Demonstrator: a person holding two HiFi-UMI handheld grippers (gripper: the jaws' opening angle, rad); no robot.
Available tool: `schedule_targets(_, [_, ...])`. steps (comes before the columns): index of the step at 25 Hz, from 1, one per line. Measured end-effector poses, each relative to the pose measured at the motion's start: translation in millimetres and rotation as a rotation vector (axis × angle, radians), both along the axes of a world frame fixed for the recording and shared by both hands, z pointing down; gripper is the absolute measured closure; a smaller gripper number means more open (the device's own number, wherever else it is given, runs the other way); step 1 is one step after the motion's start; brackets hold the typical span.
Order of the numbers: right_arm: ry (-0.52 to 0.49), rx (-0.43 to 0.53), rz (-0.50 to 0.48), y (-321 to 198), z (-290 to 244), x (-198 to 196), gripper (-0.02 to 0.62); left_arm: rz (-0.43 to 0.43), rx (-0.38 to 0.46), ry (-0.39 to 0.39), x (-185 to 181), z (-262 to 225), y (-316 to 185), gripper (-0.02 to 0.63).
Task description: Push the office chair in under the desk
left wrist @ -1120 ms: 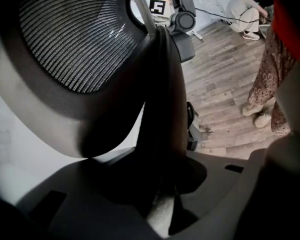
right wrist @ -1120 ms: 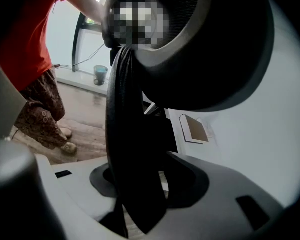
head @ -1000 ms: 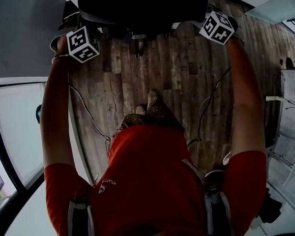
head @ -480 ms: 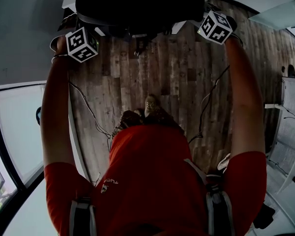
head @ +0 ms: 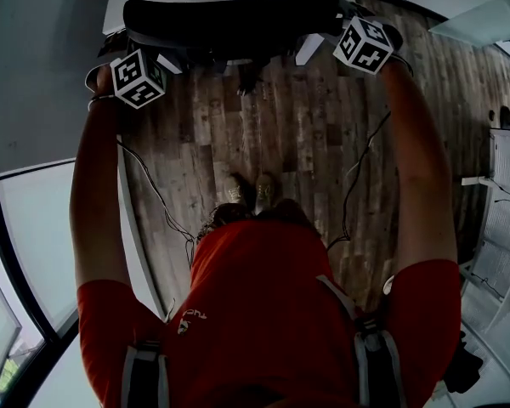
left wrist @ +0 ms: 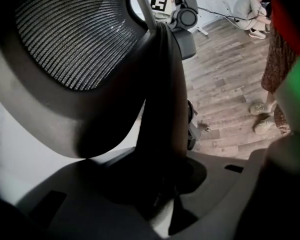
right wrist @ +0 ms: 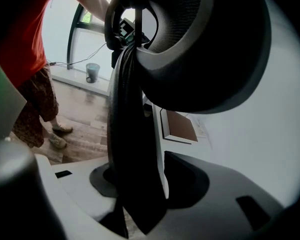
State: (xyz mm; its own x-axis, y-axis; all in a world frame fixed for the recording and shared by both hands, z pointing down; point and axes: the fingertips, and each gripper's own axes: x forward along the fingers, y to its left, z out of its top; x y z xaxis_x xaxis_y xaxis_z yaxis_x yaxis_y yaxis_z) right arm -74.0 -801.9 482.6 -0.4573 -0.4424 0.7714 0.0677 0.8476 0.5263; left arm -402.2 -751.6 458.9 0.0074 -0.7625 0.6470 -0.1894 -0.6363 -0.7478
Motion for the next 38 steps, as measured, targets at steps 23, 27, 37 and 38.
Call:
schedule_targets(23, [0.014,0.078,0.075,-18,-10,11,0.353,0.011,0.084,0.024,2,-14,-15,0.382])
schedule_targets(27, [-0.014,0.134,0.109,-9,-26,20,0.347,0.003,0.121,0.038,2,-26,-1,0.37])
schedule_targets(37, [-0.397,0.178,0.314,38,-84,27,0.347,-0.111,0.313,0.39,12,-74,56,0.364])
schedule_targets(38, [-0.464,0.176,0.332,46,-91,25,0.348,-0.121,0.333,0.451,18,-78,63,0.364])
